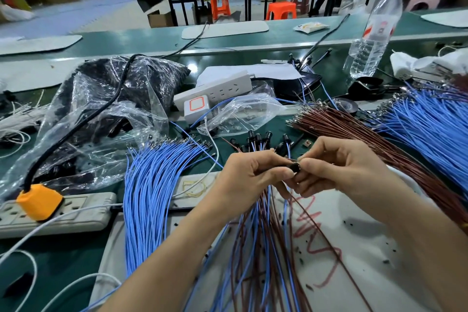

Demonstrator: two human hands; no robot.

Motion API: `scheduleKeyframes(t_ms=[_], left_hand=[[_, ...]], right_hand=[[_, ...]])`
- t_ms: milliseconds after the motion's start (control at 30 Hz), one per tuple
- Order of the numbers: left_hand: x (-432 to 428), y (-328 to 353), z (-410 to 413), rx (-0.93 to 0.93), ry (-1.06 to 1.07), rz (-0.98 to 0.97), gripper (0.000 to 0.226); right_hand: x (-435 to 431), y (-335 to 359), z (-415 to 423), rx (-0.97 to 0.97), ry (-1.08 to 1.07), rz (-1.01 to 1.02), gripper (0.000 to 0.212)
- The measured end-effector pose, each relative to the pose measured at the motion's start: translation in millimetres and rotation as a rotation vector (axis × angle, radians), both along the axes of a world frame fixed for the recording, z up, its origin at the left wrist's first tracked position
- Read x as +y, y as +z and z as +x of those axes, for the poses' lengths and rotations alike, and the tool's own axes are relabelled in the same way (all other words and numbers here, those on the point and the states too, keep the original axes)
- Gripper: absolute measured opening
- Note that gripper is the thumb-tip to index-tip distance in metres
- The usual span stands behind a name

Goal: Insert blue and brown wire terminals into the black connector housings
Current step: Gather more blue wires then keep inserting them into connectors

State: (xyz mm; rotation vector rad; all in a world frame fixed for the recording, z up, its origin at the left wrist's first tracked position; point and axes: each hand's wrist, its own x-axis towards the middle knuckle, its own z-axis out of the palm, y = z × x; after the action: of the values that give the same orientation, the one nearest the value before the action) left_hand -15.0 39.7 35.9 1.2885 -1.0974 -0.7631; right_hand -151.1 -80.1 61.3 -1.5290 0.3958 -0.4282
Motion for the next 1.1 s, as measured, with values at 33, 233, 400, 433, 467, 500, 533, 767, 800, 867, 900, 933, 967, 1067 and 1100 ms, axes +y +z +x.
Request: scheduleKeyframes(t_ms=[33,233,400,433,467,500,533,767,800,867,900,933,967,1067,1100], left_hand=[[0,1,-1,0.021,-0.012,-0.009,0.010],[1,2,-4,0.085,-0.043,-0.041,0.013],[1,0,-3,0.079,-0.026,-0.031,0.008],[0,0,-2,0.074,-0.019,-0.028,0.006],[0,0,-1,0.066,-0.013,-0.024,0.005],[0,-1,0,0.060,-0.009,-0.016,0.005],[0,-1,0,0.050,-0.007,-0.009,0.006],[-1,-1,-4,0.036,-0.025,-0.016,0.012],[-2,-1,-5,0.061,-0.030,-0.016,0.011],[-2,-1,-6,0.079,-0.036,-0.023,0.011],[-2,-1,-6,0.074,-0.037,-0.036,0.013],[-1,-1,-7,0.068,-0.037,-0.050,0.015],[-1,0,-7,0.060,-0.039,-0.060,0.017],[0,0,-6,0.028,-0.032,-0.066,0.017],[-1,0,-5,0.030,-0.028,-0.058,0.013]], right_hand=[[-1,0,-1,0.002,0.022,0.074,0.012],[-4,-2,1,-0.004,0.074,0.291,0.013],[-7,-4,-1,-0.002,0.080,0.239,0.011],[-7,-3,-1,-0.012,0.081,0.198,0.012],[-8,-3,-2,-0.017,0.077,0.139,0.013],[-8,-2,-3,-0.014,0.061,0.069,0.015],[-9,-1,-3,-0.008,0.045,-0.001,0.016],[-9,-6,-2,0.003,0.035,0.011,0.015],[-9,-7,-1,0.002,0.037,0.037,0.014],[-8,-8,0,-0.001,0.045,0.069,0.013],[-7,-9,1,-0.008,0.043,0.084,0.015],[-6,-10,2,-0.017,0.040,0.099,0.017],[-6,-10,2,-0.027,0.038,0.112,0.019],[-4,-12,4,-0.035,0.030,0.109,0.026],[-4,-13,5,-0.036,0.021,0.108,0.026]])
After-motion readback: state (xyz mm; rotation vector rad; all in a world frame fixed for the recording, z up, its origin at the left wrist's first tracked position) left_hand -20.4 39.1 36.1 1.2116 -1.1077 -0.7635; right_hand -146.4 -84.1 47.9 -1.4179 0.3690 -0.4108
